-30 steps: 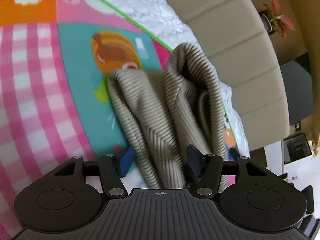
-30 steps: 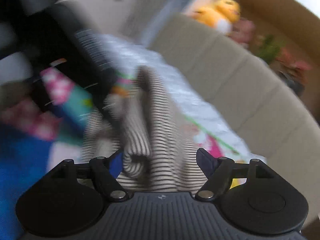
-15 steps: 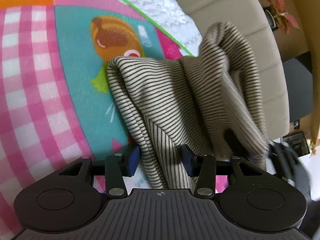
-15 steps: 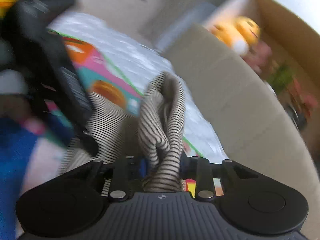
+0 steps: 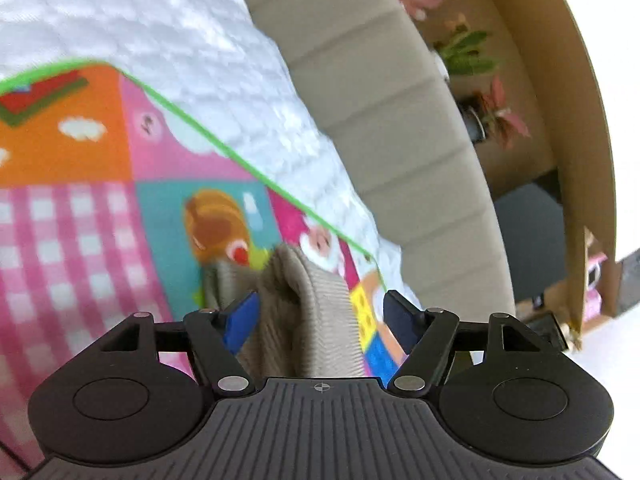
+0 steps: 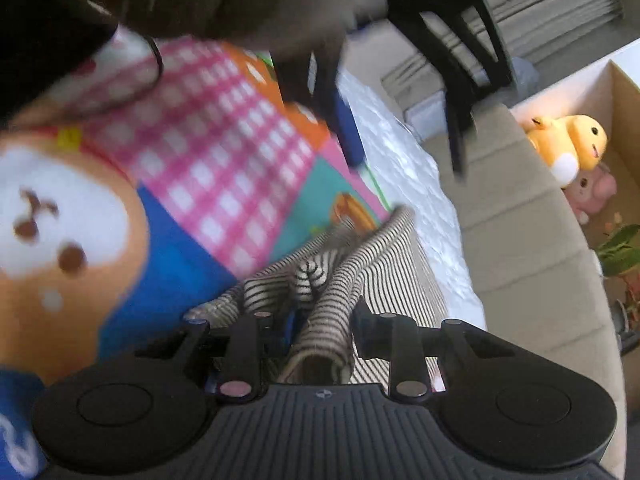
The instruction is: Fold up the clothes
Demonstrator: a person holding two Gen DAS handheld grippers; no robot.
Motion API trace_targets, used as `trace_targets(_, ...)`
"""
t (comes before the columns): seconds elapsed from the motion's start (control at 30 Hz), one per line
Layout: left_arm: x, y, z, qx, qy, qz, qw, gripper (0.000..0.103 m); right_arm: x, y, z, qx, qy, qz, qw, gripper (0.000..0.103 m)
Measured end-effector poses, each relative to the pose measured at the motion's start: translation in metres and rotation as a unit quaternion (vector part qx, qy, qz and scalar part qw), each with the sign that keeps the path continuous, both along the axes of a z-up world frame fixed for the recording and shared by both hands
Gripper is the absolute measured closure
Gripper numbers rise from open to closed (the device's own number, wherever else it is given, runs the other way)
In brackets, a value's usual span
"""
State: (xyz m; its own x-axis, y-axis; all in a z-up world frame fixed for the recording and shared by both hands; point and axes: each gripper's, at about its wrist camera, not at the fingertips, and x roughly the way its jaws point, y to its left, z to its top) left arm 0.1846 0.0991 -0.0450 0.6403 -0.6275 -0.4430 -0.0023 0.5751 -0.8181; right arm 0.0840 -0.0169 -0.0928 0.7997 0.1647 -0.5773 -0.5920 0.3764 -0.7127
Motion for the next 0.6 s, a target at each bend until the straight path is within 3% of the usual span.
trace_targets(0.13,0.01,-0.017,-0.018,0.079,0.041,-0.017,0.9959,0.041,-0.005,0.018,-0.006,-0.003,0.012,0.015,1.0,0.076)
trace_targets(0.2,0.011,-0.018,-0.023,0.129,0.045,-0.016,0.9905,0.038,-0.001,0.02,-0.003,0.017,0.024,0.008,1.0,0.074)
trace_targets(0.3,0.01,-0.017,-0.025,0.173,0.042,-0.017,0.9839,0.034,0.006,0.009,0.021,0.093,0.074,-0.01,0.993,0.059)
trace_targets(0.37,0.009,-0.018,-0.023,0.177,0.041,-0.019,0.9831,0.033,0.01,-0.003,0.042,0.149,0.1,-0.026,0.983,0.033)
trace_targets(0.4,0.012,-0.018,-0.024,0.179,0.042,-0.019,0.9827,0.032,0.011,-0.011,0.053,0.175,0.106,-0.037,0.978,0.029)
trace_targets(0.5,0.016,-0.019,-0.027,0.181,0.046,-0.018,0.9822,0.03,0.022,-0.032,0.078,0.256,0.13,-0.094,0.953,0.016)
trace_targets(0.6,0.013,-0.017,-0.026,0.186,0.046,-0.018,0.9814,0.029,0.048,-0.08,0.087,0.359,0.168,-0.177,0.901,0.004)
